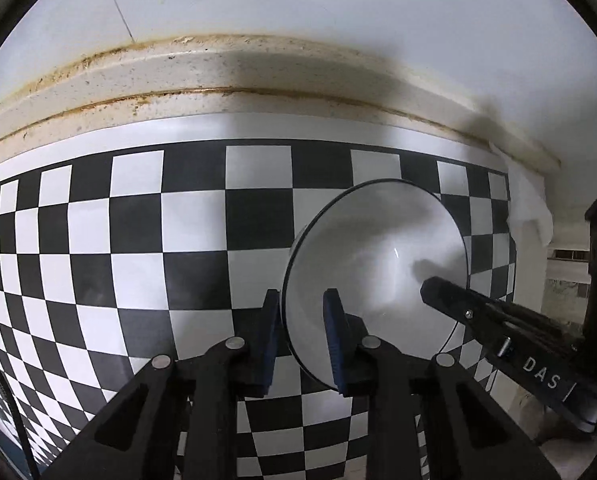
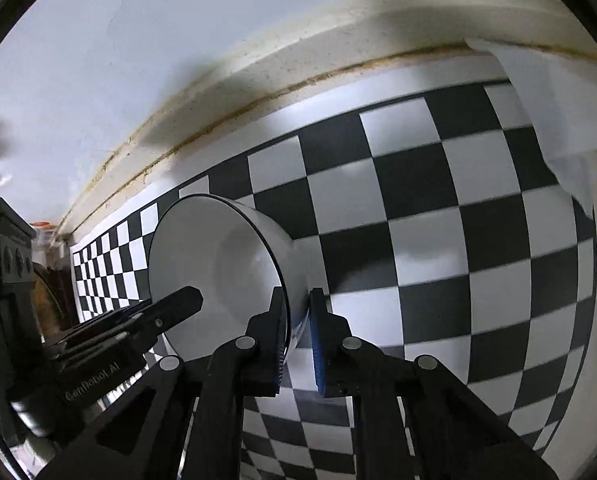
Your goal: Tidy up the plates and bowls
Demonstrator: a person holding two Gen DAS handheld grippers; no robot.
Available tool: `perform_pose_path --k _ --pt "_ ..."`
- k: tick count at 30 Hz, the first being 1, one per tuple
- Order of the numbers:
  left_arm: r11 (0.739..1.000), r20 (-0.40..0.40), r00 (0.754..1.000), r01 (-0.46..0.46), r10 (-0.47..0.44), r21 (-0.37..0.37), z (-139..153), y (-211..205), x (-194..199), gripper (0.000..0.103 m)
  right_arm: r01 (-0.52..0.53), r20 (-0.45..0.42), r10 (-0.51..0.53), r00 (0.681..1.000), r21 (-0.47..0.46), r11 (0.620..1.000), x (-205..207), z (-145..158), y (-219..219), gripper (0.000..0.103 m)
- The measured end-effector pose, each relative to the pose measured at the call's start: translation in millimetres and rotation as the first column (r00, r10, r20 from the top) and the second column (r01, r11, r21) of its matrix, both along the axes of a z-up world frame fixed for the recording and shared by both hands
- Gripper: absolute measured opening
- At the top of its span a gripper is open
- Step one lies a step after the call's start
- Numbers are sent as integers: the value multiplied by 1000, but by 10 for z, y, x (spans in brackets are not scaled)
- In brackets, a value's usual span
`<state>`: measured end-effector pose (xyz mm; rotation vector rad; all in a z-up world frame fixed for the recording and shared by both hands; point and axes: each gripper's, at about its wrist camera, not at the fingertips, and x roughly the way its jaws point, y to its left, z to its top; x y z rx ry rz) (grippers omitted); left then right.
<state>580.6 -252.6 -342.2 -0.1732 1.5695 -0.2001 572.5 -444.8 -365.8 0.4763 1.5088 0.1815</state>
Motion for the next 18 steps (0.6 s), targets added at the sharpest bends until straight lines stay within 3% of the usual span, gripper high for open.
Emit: perform_pose_path --k 9,18 --pt "1000 77 997 28 -29 11 433 4 -290 19 -24 48 26 999 -31 999 -196 214 93 10" --pt "994 167 981 108 -103 -21 1075 -63 -960 19 5 140 1 990 -42 999 -901 877 107 10"
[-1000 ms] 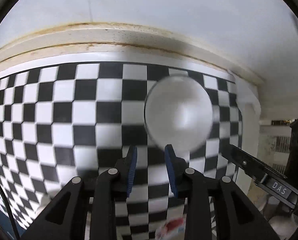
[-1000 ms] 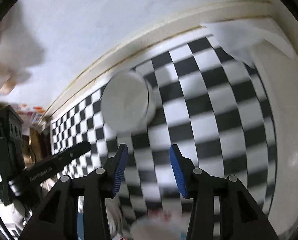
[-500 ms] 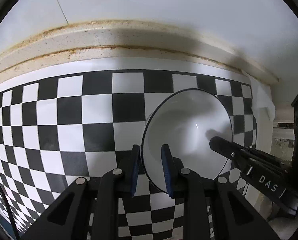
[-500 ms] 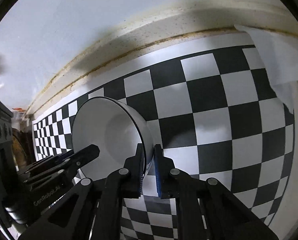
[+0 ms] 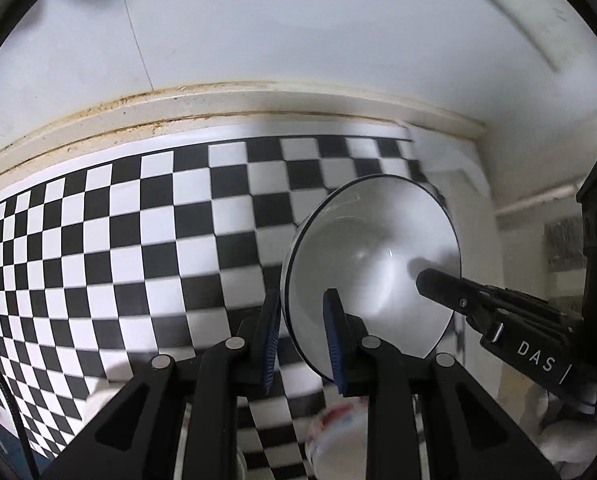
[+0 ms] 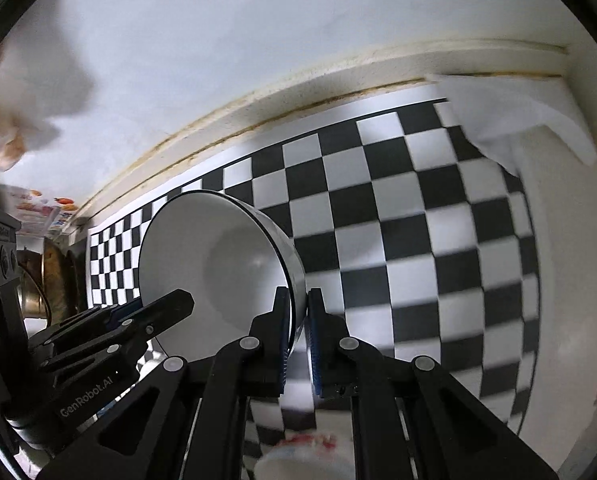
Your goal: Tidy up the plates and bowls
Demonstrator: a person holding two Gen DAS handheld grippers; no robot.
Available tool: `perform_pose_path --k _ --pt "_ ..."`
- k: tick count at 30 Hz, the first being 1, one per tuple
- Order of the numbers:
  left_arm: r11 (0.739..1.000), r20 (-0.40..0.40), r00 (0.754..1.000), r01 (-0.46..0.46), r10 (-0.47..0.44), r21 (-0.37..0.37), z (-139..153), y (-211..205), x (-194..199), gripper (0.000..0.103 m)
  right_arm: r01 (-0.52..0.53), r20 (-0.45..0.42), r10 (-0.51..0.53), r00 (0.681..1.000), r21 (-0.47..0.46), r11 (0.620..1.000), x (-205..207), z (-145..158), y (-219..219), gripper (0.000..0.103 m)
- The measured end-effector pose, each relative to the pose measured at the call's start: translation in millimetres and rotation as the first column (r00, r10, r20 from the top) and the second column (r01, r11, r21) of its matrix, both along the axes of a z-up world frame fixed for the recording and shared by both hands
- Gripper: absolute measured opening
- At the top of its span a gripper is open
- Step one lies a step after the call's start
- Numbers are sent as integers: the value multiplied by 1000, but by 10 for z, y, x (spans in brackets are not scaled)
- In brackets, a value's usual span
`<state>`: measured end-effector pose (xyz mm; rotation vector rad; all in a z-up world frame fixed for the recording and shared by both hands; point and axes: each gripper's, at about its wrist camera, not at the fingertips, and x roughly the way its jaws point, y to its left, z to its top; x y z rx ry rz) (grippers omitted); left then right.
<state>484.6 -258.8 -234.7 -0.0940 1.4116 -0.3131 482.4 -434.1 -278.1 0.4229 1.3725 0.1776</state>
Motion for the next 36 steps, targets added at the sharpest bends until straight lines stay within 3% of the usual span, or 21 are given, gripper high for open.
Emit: perform_pose_path --k 7,12,22,36 --pt "997 28 997 77 -76 -25 263 -55 -607 19 42 57 -40 998 -29 999 -804 482 -66 10" --pt "993 23 994 111 -110 -36 304 -113 -980 19 64 68 -61 996 -43 997 -1346 618 -133 10" --pt "989 -12 989 146 -147 -16 138 -161 -1444 19 100 26 -99 995 -43 994 -2094 385 -137 10" --pt "991 -62 990 130 -128 29 -195 -215 -1616 19 79 -20 -80 997 -58 995 -2226 24 -84 10"
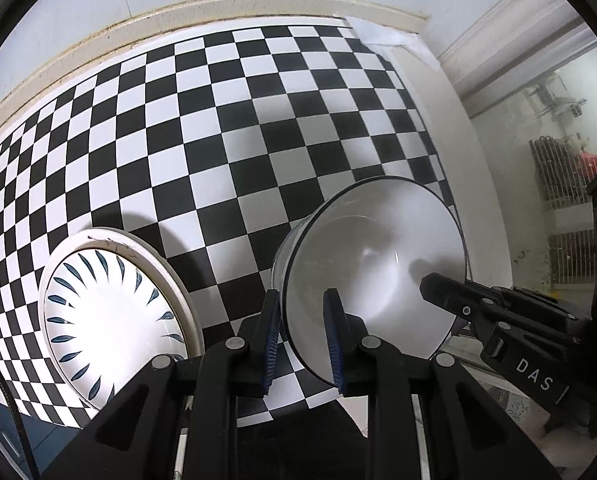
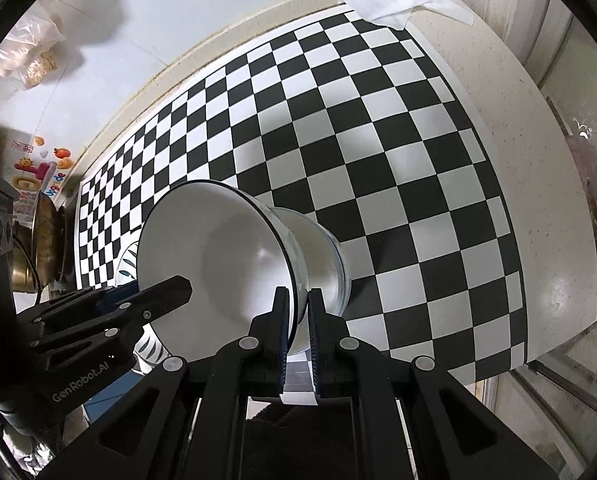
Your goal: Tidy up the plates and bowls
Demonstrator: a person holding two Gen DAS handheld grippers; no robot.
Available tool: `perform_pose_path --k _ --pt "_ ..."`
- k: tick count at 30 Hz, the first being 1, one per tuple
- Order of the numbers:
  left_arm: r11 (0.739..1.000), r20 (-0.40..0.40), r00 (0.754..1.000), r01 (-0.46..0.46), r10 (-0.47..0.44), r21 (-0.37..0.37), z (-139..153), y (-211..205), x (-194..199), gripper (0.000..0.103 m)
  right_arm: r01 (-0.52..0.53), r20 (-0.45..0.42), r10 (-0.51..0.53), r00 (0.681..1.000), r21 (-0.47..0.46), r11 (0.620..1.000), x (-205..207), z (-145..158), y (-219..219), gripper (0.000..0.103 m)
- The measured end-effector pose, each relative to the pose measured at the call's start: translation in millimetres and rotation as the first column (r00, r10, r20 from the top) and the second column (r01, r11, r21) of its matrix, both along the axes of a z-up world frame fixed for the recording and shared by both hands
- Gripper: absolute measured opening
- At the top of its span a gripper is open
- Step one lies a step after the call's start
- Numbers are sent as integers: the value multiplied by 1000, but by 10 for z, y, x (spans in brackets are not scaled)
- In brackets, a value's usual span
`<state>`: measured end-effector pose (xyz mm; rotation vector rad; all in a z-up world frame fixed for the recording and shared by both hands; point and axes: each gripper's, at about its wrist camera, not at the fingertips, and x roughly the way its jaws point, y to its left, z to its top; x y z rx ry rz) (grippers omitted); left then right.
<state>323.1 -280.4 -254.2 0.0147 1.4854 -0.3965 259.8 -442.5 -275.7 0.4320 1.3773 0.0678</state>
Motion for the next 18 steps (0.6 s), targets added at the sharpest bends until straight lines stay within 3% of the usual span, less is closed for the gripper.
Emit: perform_pose_path --k 18 --pt "999 -52 999 -13 15 44 -307 -70 94 19 -31 -55 31 998 0 1000 111 -296 7 11"
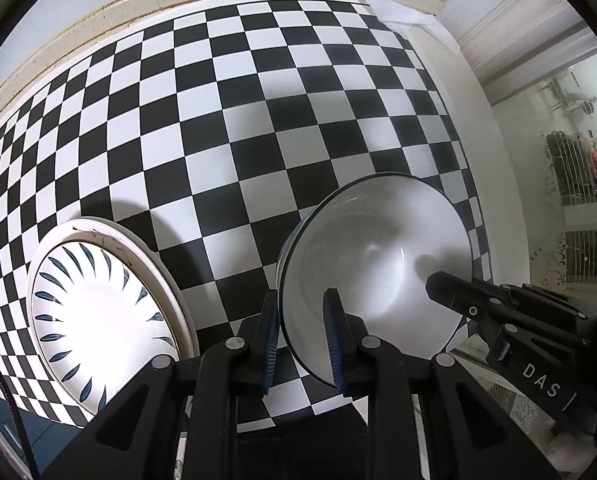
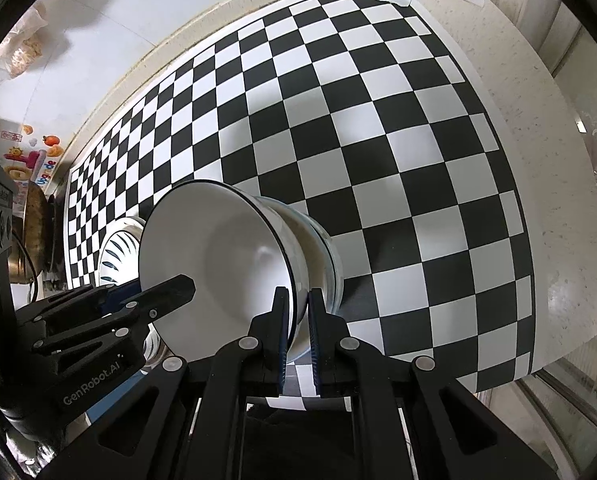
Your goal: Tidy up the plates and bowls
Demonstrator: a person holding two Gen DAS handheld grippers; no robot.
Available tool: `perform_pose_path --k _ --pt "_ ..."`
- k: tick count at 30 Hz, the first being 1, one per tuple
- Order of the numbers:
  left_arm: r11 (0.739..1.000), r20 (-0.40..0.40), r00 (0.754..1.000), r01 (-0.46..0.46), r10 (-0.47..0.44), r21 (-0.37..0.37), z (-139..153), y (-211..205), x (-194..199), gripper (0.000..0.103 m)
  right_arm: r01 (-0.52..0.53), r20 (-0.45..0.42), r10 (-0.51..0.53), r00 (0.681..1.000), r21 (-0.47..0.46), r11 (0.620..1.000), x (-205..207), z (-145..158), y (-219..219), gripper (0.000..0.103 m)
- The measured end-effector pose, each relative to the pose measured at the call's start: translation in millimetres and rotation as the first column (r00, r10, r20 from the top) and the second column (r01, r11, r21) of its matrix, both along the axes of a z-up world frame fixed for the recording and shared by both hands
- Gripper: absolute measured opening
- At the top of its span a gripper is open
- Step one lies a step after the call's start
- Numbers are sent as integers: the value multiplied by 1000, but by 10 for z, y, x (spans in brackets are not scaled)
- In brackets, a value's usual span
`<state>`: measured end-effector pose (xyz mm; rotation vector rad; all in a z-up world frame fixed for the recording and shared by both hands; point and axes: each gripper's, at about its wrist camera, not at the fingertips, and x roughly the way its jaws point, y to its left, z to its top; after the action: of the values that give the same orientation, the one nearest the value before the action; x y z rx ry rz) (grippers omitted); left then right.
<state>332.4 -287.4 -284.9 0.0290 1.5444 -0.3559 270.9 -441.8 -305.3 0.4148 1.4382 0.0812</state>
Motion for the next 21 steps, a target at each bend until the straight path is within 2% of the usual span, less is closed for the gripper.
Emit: perform_pose_path --k 21 --pt "999 -3 1000 -5 5 34 1 -1 -15 20 -27 -42 26 999 -14 1000 31 -82 -11 15"
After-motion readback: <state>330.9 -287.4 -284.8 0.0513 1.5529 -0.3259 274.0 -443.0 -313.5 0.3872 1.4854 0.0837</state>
